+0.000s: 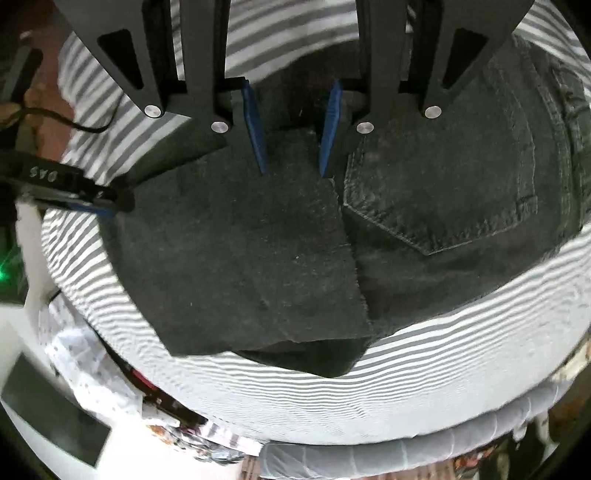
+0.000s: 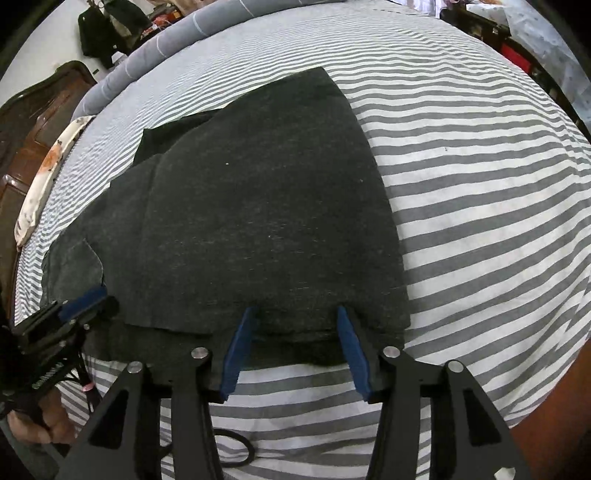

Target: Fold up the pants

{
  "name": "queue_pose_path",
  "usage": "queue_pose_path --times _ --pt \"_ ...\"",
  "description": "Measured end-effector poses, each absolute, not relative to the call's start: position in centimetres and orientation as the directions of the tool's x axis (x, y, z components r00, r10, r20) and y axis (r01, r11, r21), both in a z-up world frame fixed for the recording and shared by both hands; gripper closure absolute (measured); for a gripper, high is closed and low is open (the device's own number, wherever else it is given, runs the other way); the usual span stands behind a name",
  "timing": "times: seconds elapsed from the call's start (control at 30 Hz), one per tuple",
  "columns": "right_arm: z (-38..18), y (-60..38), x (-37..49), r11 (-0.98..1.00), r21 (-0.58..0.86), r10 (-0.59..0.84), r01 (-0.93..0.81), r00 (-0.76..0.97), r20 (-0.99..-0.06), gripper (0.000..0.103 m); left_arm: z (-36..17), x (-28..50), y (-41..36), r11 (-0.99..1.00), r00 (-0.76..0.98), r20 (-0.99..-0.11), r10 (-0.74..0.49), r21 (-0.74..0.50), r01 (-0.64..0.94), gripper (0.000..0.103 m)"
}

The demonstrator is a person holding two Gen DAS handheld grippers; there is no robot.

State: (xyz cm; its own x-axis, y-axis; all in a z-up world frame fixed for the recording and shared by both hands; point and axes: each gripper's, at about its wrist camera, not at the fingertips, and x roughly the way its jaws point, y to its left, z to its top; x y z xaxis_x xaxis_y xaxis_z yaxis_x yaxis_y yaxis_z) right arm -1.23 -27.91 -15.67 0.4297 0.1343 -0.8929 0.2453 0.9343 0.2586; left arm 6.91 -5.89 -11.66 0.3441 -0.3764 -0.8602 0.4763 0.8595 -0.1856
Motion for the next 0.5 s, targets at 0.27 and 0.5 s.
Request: queue_pose_path --times 0.27,0.5 --pt "-11.2 -26.8 -2.7 0.902 0.351 0.169 0.251 0.541 -0.824 0.033 -7.4 5.9 5.7 0.865 0.41 -0.762 -0.501 -0.446 0.23 0.044" --pt "-8.8 -24.0 -3.8 0.84 0.492 0.272 0.23 0.607 -0.747 0.028 -8.8 4.8 17.8 0.763 0.506 -0.691 -0.516 -0.64 -0.095 0.043"
